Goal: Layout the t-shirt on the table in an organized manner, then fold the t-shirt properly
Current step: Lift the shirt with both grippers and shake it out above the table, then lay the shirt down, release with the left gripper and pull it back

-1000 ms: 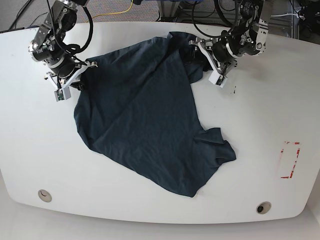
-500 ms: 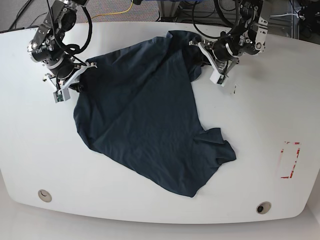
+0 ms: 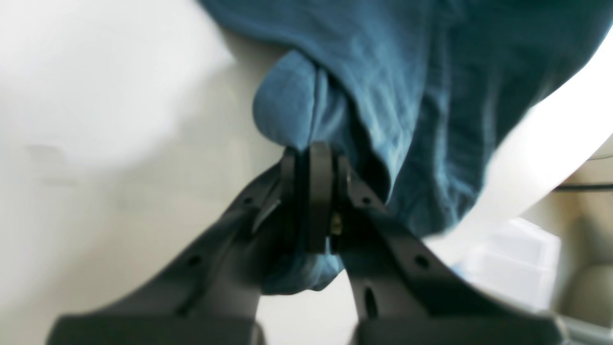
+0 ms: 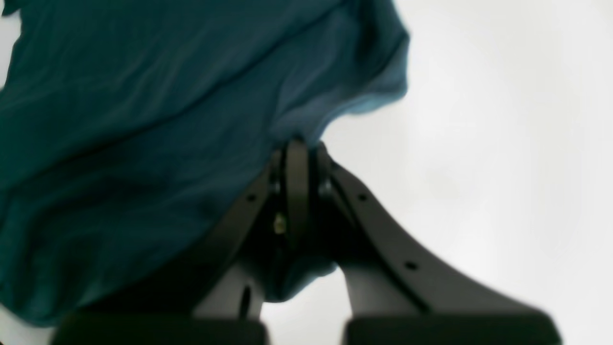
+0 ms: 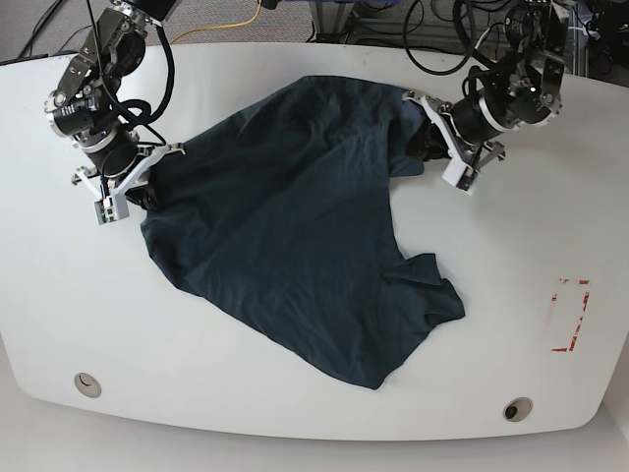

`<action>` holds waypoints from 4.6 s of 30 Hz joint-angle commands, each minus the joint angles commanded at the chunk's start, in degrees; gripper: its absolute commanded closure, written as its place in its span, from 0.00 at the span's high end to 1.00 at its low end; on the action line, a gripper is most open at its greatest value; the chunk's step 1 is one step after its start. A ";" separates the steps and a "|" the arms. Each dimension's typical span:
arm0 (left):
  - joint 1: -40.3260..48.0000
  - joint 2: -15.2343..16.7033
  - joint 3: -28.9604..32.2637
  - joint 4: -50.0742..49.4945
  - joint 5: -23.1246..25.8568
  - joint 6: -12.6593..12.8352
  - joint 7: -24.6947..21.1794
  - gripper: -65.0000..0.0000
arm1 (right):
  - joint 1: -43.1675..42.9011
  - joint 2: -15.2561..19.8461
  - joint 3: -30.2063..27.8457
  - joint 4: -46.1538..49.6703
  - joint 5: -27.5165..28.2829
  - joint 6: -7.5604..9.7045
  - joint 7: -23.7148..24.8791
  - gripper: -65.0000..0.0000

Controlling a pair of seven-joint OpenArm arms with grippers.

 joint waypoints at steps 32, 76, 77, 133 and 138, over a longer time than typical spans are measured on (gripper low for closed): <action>-42.73 -23.21 -4.48 -3.08 -24.09 -3.96 4.48 0.00 | 28.40 8.97 -6.59 -1.93 -1.85 0.00 -0.09 0.00; -91.40 -20.48 21.80 -34.81 -34.29 -3.96 4.57 0.00 | 80.47 22.86 -28.92 -31.74 -2.37 0.00 -2.64 0.00; -91.40 -20.48 21.80 -34.81 -34.37 -3.87 4.66 0.00 | 80.47 22.86 -29.01 -31.65 -2.29 0.00 -2.99 0.00; -0.35 -22.07 -32.35 -9.93 -43.90 -3.96 12.40 0.00 | -3.16 7.56 -16.44 2.64 5.10 0.00 -7.56 0.00; 3.78 -19.16 -33.14 -9.76 -43.90 -3.96 12.40 0.00 | -5.98 7.65 -16.44 2.55 5.01 0.00 -5.10 0.00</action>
